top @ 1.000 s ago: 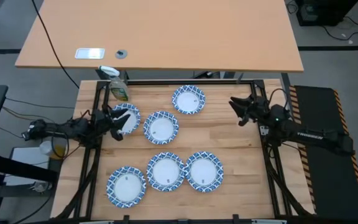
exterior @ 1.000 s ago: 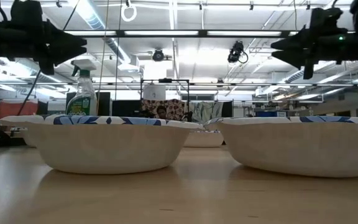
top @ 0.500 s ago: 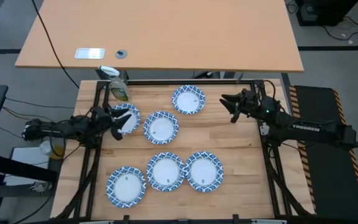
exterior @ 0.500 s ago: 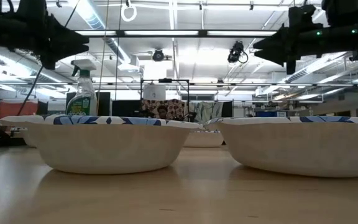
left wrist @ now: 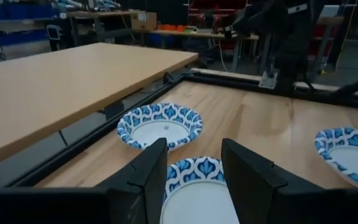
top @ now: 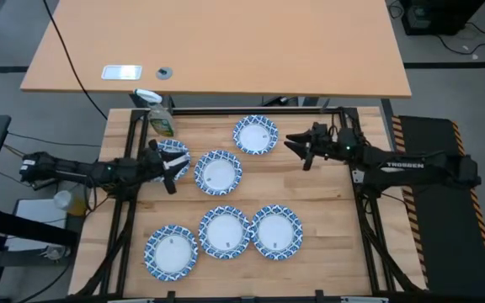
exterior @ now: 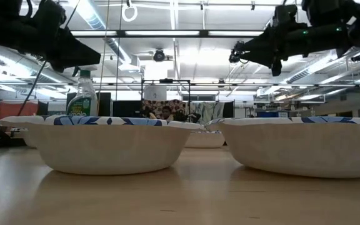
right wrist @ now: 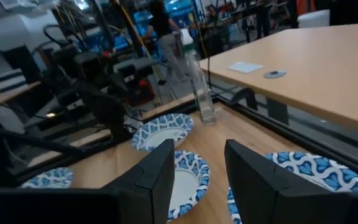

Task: Nest bowls inside each other
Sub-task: Stack the white bowl on top of the white bowl

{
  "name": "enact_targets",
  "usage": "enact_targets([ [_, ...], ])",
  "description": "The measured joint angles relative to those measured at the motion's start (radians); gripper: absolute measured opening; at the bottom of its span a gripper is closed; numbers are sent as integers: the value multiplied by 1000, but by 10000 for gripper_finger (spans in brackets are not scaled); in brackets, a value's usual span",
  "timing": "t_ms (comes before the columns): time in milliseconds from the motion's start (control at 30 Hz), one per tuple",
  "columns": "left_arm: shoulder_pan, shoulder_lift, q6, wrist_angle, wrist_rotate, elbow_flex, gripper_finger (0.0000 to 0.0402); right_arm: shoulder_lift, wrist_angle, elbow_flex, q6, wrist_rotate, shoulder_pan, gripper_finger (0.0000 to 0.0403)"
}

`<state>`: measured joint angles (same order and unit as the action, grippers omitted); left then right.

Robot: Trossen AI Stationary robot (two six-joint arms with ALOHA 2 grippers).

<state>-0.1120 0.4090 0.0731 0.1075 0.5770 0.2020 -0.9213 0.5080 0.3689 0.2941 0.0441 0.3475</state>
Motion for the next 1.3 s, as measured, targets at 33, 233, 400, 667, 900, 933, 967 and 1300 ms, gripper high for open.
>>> enact_targets([
  [33, -3, 0, -9, 5, 1, 0, 155, -16, 0, 9, -10, -15, -10, 150],
  [233, -57, 2, -41, 40, 0, 1, 155, -101, 0, 74, -79, -88, -77, 150],
  [400, -114, 5, -24, 50, 2, 1, 155, -159, -1, 111, -141, -132, -125, 150],
  [667, -134, 19, -8, 47, 34, 13, 155, -207, -29, 162, -159, -131, -150, 150],
  [900, -137, 129, -13, -17, 34, 129, 155, -221, -112, 219, -168, -131, -172, 150],
  [933, -140, 149, -12, -34, 35, 151, 155, -221, -123, 224, -171, -131, -175, 150],
  [967, -142, 166, -13, -48, 35, 174, 155, -221, -125, 229, -177, -131, -179, 150],
  [1300, -197, 268, -27, -147, 35, 336, 155, -220, -121, 250, -193, -130, -215, 150],
])
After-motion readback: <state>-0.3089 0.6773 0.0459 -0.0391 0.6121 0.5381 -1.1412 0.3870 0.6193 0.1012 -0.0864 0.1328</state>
